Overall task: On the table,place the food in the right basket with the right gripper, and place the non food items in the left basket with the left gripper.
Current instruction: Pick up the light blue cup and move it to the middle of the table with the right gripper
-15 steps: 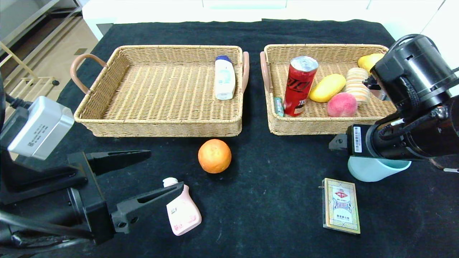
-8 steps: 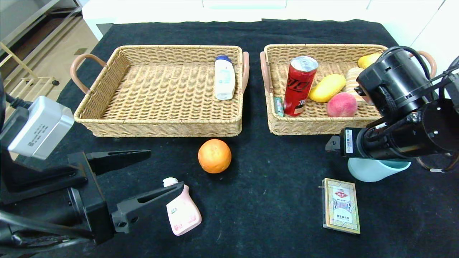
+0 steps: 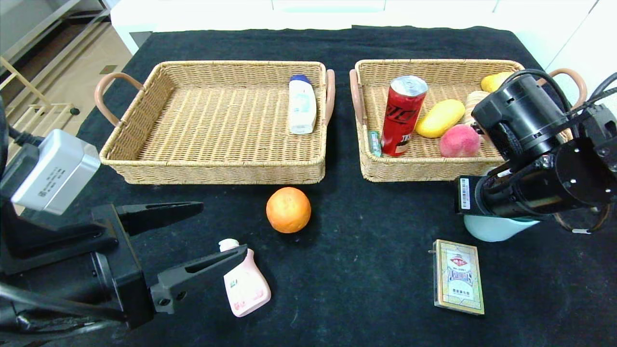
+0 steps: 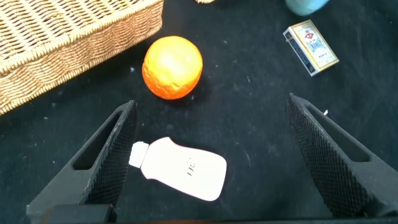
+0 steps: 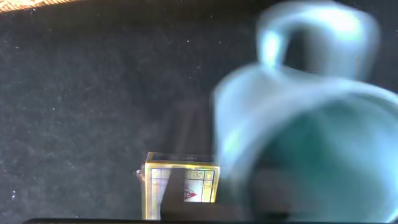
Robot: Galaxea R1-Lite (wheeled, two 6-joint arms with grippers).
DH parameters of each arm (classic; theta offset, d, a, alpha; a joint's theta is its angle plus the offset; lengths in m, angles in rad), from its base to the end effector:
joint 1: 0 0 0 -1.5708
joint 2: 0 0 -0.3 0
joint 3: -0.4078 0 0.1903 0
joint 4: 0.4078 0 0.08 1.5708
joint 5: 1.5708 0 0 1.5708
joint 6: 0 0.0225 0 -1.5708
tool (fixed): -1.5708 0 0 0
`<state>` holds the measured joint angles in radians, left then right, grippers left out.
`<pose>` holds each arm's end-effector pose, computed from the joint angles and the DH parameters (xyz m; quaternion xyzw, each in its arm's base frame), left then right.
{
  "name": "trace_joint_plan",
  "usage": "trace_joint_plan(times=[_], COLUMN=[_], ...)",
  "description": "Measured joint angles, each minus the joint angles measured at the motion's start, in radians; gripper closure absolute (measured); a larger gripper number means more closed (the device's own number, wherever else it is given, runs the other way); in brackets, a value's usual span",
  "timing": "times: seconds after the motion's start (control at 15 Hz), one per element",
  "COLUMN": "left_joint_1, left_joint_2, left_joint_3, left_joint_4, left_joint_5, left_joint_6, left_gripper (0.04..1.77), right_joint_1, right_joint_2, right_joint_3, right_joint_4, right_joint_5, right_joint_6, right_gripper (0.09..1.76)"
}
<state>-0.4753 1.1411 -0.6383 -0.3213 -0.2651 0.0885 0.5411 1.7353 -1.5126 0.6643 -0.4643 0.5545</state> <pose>0.1436 -0.0805 0.2363 0.0506 0.0741 -0.3639 0.9271 0.2618 0.1456 0.2534 0.0482 0.3711 -0.0696 0.9247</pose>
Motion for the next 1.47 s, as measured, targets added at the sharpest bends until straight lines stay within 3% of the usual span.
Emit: trace_joint_plan(times=[0.93,1.2,1.47], left_joint_1=[0.003,0.003,0.018], left_joint_2=[-0.005,-0.007,-0.009], left_joint_3=[-0.002,-0.001,-0.01], left_joint_4=[0.0,0.0,-0.001], left_joint_5=[0.006,0.007,0.035], left_joint_6=[0.0,0.0,0.001], left_gripper=[0.09,0.09,0.09], right_joint_1=[0.02,0.091,0.242], right_joint_2=[-0.021,-0.084,-0.123], right_joint_3=[0.001,-0.004,-0.013], right_joint_4=[0.006,0.011,0.013], right_joint_5=[0.001,-0.029,-0.084], right_joint_6=[-0.01,-0.031,-0.051], right_gripper=[1.63,1.64,1.64])
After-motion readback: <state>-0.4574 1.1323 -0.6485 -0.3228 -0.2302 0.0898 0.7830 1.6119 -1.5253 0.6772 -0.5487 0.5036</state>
